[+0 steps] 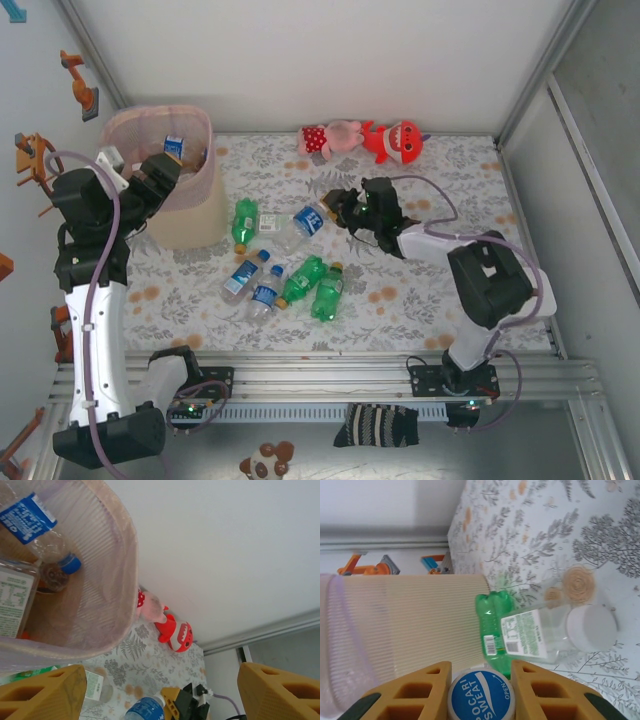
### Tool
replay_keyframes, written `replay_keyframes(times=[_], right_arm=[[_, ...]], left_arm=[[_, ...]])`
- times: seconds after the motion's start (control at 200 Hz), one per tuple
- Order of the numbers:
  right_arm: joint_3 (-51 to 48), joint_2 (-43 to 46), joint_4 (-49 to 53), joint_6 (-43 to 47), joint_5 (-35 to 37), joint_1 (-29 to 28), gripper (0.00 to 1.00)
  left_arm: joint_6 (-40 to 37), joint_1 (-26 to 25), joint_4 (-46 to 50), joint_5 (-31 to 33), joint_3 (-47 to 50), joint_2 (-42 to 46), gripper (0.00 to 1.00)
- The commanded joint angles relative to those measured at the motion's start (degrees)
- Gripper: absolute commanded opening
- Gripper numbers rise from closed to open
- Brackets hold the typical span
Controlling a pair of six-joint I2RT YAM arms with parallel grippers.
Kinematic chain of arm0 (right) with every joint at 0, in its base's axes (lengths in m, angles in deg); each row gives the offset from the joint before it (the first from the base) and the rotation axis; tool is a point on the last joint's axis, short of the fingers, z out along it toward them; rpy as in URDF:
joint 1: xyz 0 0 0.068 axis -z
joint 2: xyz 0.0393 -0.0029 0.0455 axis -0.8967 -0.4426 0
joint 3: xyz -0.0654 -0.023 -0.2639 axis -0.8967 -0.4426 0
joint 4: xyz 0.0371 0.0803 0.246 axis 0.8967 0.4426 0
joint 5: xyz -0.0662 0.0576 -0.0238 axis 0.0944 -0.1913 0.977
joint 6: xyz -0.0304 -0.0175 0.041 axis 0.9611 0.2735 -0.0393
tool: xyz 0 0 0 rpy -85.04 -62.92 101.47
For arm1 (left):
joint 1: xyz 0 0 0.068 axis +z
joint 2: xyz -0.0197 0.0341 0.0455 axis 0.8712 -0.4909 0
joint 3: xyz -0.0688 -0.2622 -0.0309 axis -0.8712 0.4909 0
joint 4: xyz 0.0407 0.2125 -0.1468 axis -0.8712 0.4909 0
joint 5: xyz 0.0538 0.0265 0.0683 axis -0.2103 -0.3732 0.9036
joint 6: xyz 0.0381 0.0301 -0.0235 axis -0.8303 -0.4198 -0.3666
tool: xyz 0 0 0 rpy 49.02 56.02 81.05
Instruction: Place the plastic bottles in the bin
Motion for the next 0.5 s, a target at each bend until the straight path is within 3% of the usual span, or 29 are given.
replay_keyframes(times=[0.0,0.14,0.491], right_arm=[[3.29,5.36,8.41,8.58,1.71,-0.35,0.19],[6.41,10.81,16.37,15.76,2.19,-0.39,0.20],[16.65,21.12,37.55,29.40,6.46,-1.66,0.18]], left_arm=[[-1.23,-0.87,-5.02,-4.62,1.13,0.83,0.79],[-5.22,-4.17,-12.17,-11.10,2.70,0.78,0.82],[-19.02,-21.63,-14.41,-13.34,1.06,-5.11,0.83]])
